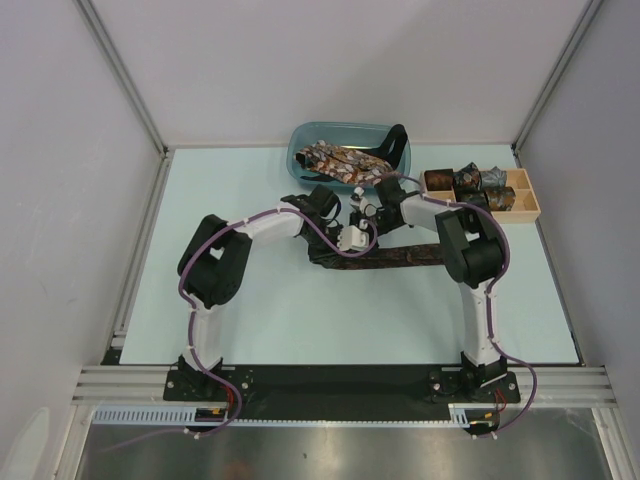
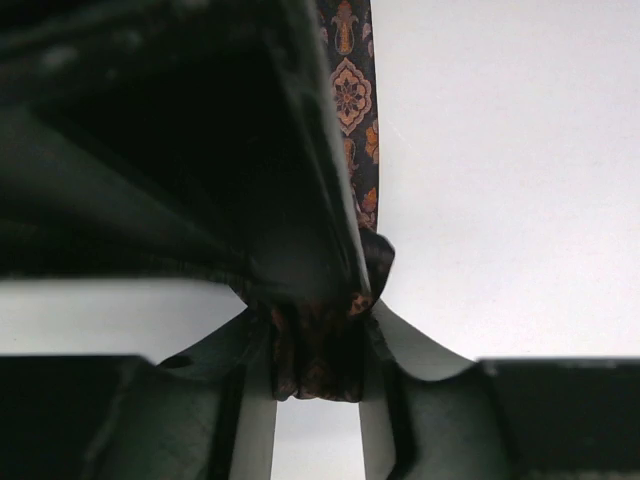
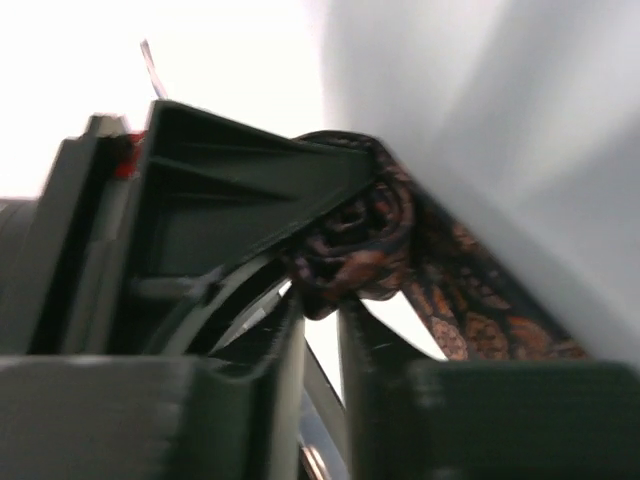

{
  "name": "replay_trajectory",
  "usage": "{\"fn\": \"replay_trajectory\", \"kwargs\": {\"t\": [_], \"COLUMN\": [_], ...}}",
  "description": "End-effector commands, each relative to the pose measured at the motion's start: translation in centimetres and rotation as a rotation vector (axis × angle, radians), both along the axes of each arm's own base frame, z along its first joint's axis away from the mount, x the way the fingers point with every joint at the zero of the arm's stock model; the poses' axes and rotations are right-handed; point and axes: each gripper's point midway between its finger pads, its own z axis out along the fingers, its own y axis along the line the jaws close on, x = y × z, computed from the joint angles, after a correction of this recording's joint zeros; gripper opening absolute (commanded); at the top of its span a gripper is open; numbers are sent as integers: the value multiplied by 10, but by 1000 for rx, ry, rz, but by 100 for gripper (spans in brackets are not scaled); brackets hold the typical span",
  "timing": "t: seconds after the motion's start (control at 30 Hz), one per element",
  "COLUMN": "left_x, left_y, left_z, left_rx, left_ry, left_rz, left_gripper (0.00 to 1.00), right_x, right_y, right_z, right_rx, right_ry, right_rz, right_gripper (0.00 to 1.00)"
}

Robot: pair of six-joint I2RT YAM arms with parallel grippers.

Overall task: Roll the ties
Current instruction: Roll the tie at the center of the board.

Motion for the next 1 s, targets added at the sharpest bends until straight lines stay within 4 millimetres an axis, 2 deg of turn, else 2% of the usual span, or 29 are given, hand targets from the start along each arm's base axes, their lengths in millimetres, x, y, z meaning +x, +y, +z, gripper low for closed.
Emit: {"fn": "replay_trajectory", "kwargs": {"t": [0.0,0.03,0.07,0.1,0.13,0.23,0.33,0.37,0.63,0.87,0.97], "left_x": [-13,-13,-10,-8,-6,6,13,16,27,5,3], "left_y": [20,18,18,19,18,10,0,-5,-26,-42,-47], "left_z": [-4,-2,0,3,6,23,35,39,43,30,27], "left_rx": [61,46,34,21,5,-92,-166,-193,-232,-186,-163], "left_ry": [67,72,72,72,71,64,73,64,75,97,96], "left_rz": [13,15,30,42,52,113,169,174,190,89,68], "left_gripper": [38,43,47,52,64,81,91,99,99,100,100], "right_x": [13,14,13,13,13,13,13,13,14,15,15], "right_y": [-5,-9,-12,-16,-21,-31,-38,-39,-50,-52,-53], "right_z": [-15,-20,-24,-27,-33,-46,-54,-56,-68,-71,-72], "right_rx": [-33,-56,-67,-80,-106,-143,-169,-175,-236,-245,-248], "right_ry": [-8,-12,-8,-5,3,20,33,30,51,56,58], "right_rz": [-32,-36,-38,-42,-47,-57,-62,-58,-59,-56,-59], "right_gripper": [14,2,0,0,0,0,0,0,0,0,0]}}
